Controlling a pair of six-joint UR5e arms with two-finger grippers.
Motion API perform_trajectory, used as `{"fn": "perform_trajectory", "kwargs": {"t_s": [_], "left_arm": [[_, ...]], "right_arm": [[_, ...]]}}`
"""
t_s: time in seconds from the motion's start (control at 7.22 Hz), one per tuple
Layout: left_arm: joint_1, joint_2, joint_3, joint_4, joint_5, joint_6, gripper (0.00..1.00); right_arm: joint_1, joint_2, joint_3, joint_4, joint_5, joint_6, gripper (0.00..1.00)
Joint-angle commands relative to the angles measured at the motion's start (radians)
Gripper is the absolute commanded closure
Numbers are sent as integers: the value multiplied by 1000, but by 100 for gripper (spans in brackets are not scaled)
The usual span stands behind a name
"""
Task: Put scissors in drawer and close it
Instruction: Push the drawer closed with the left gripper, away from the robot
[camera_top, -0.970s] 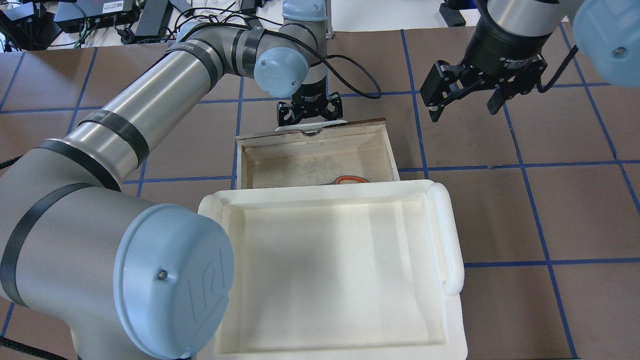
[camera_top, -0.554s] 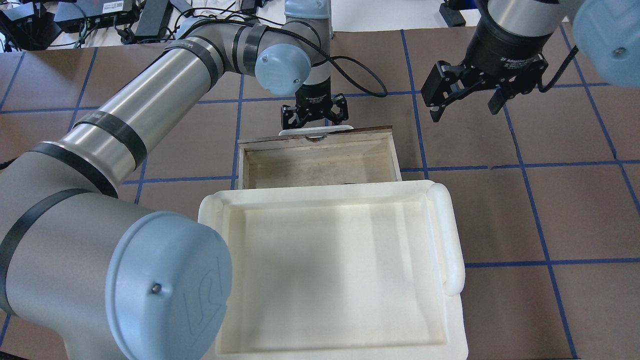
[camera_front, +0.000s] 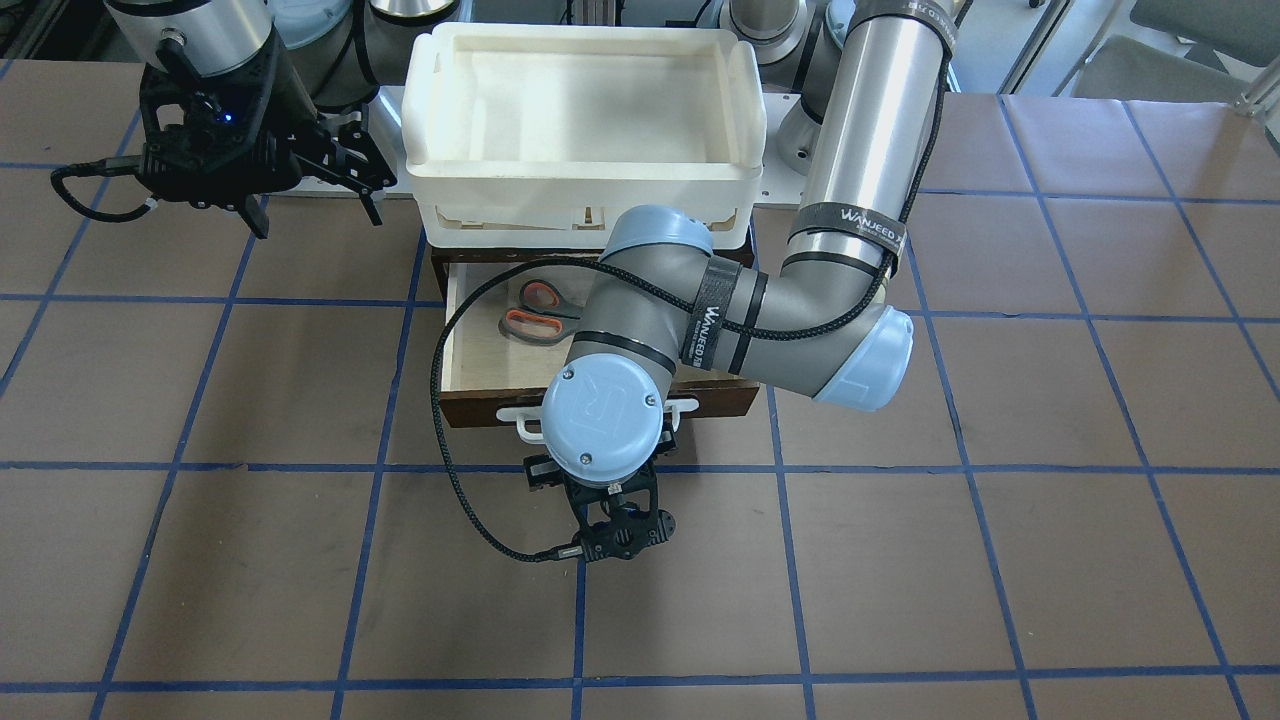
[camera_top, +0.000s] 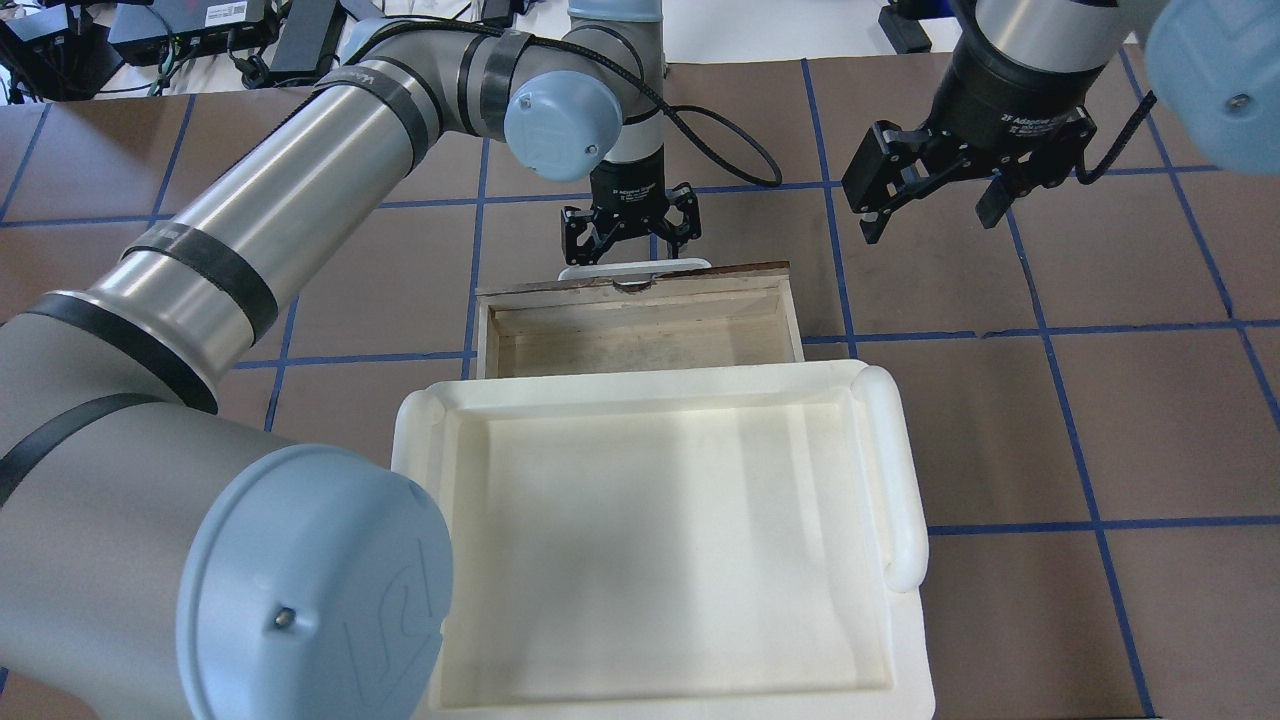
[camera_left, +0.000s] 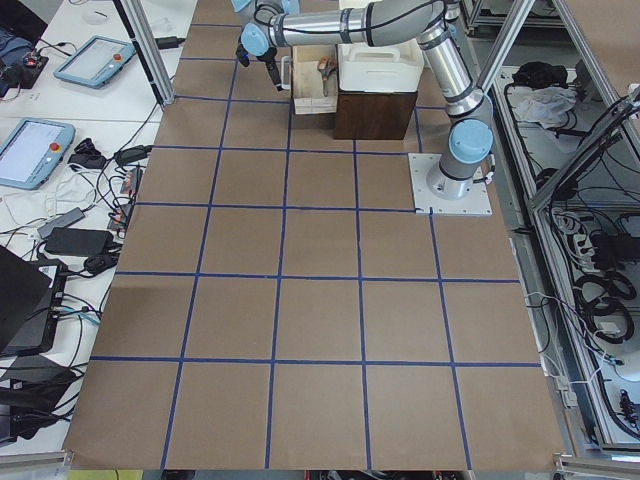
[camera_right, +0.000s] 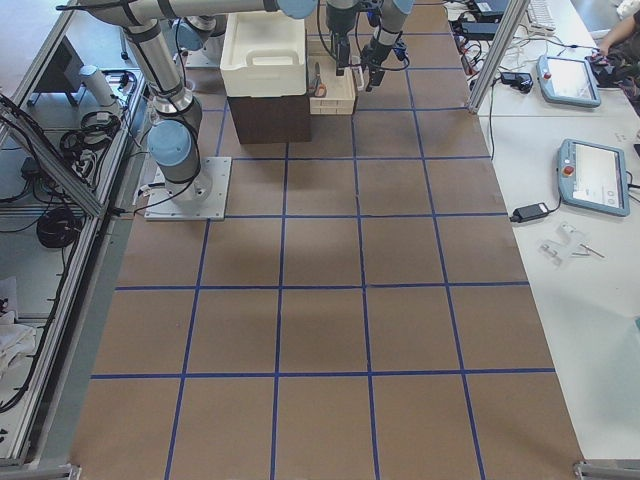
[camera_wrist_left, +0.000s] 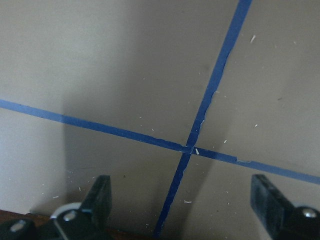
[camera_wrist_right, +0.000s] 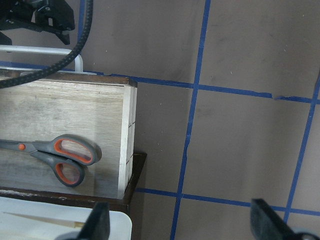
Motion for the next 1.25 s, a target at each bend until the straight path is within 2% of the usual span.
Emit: {"fn": "perform_trajectory", "kwargs": {"t_s": [0.0, 0.55, 1.11], "left_arm": [[-15, 12, -1, -5, -1, -3, 0], [-58, 47, -9, -46, -20, 9, 0], [-76, 90, -81, -86, -12, 296, 0]], "right_arm": [[0, 0, 0, -1, 0, -2, 0], [0, -1, 0, -1, 0, -15, 0], [0, 0, 0, 0, 0, -15, 0]]}}
